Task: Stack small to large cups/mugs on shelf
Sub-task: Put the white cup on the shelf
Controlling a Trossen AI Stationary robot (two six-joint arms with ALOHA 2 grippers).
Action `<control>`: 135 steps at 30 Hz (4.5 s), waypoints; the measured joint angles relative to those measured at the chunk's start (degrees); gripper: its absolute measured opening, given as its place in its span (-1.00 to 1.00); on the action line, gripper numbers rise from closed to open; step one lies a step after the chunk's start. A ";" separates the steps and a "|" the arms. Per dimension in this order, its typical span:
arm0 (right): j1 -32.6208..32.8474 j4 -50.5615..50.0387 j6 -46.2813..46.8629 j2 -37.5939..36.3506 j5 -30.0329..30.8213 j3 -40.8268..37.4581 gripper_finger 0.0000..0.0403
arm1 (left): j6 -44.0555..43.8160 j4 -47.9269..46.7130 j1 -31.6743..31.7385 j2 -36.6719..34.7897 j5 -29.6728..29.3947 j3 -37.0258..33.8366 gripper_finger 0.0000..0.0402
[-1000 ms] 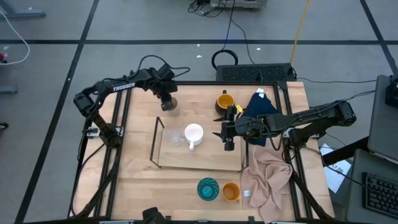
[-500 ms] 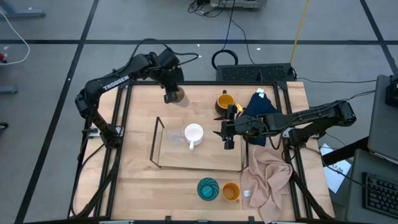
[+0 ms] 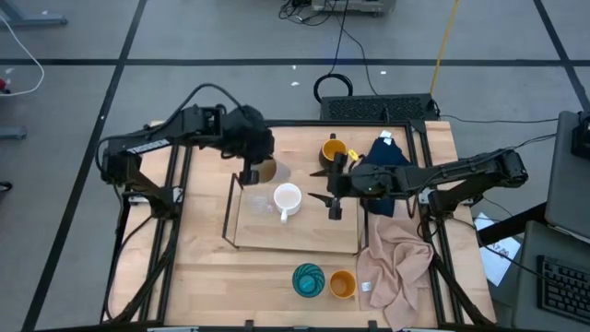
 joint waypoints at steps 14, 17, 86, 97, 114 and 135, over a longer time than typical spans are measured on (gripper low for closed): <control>-2.69 5.16 2.19 4.86 -4.61 3.12 0.65 | -0.95 0.06 -3.38 0.04 -1.01 -0.04 -1.00; -2.69 4.80 0.39 7.08 -4.64 5.70 0.70 | -1.52 0.08 -3.38 0.04 -1.06 -0.04 -1.00; -7.08 12.35 -0.47 20.31 -20.86 14.14 0.31 | -2.15 1.52 -3.39 0.12 0.61 -0.04 -0.89; -7.02 12.45 -1.18 20.28 -19.53 14.14 0.31 | -3.43 2.36 -3.22 0.10 -0.01 -0.04 -0.52; -7.11 11.20 -1.62 18.27 -18.90 14.19 0.31 | -3.96 3.36 -0.42 -1.64 -0.51 0.07 0.01; -9.87 7.30 -2.22 17.32 -10.15 12.34 0.31 | -11.89 -3.19 -1.40 -14.12 -6.06 0.17 0.07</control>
